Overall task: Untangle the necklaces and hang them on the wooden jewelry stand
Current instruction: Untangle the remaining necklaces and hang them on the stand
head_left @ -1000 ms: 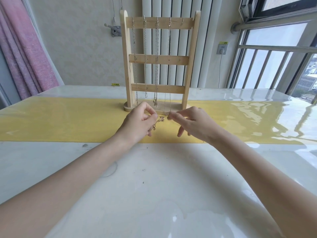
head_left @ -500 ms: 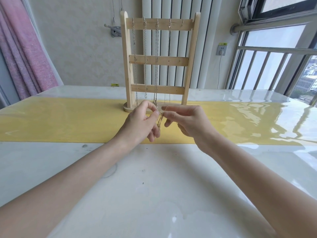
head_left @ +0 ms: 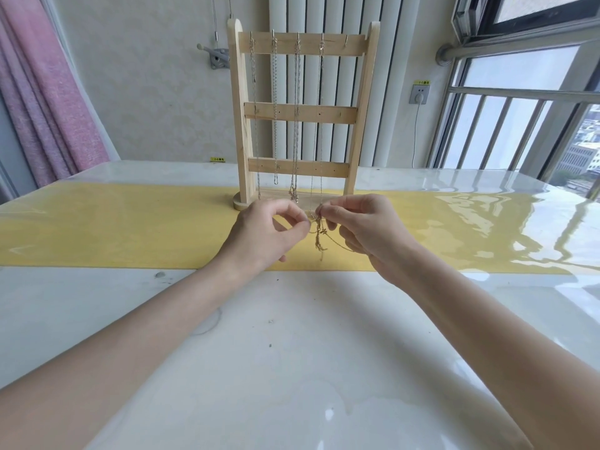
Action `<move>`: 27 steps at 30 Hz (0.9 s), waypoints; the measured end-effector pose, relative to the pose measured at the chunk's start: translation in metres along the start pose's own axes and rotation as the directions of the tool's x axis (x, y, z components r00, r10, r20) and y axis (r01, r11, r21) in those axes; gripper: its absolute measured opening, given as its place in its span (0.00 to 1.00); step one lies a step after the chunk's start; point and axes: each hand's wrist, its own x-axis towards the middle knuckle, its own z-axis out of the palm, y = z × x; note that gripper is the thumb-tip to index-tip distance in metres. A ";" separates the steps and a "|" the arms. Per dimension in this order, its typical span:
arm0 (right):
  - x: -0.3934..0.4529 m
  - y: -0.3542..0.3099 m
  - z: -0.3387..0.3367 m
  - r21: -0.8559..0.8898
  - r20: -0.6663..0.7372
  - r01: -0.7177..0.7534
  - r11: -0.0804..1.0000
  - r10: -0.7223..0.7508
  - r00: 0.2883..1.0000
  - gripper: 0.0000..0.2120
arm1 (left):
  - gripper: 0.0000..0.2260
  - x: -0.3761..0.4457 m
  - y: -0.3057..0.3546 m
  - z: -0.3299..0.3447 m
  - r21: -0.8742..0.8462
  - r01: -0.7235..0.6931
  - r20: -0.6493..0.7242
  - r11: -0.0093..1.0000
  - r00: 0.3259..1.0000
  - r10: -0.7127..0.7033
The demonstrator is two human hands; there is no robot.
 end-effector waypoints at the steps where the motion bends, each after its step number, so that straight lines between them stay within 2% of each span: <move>1: 0.000 0.000 0.000 -0.001 0.006 -0.003 1.000 0.003 1.000 0.06 | 0.07 -0.001 0.001 0.000 0.001 0.003 0.005 1.000 1.000 -0.003; 6: -0.001 0.001 0.003 -0.017 0.028 -0.004 1.000 0.004 1.000 0.10 | 0.07 -0.001 0.006 0.001 -0.077 0.019 -0.015 0.997 1.000 -0.021; 14: -0.002 0.000 0.003 -0.012 0.051 -0.001 1.000 0.002 0.999 0.13 | 0.07 0.000 0.007 0.005 -0.053 0.037 -0.068 0.998 0.997 -0.040; 19: -0.001 -0.002 0.002 -0.134 0.045 0.025 0.991 -0.019 0.999 0.10 | 0.10 0.002 0.007 0.005 -0.112 0.042 -0.026 0.993 0.999 -0.046; 24: 0.001 -0.003 -0.003 -0.135 0.097 0.002 0.991 0.012 0.995 0.10 | 0.10 0.005 0.001 0.000 -0.321 0.123 0.035 0.939 0.992 -0.118; 27: 0.001 -0.003 -0.003 -0.139 0.124 0.009 0.990 0.009 0.992 0.09 | 0.11 0.004 0.001 0.004 -0.363 0.118 -0.008 0.924 0.991 -0.130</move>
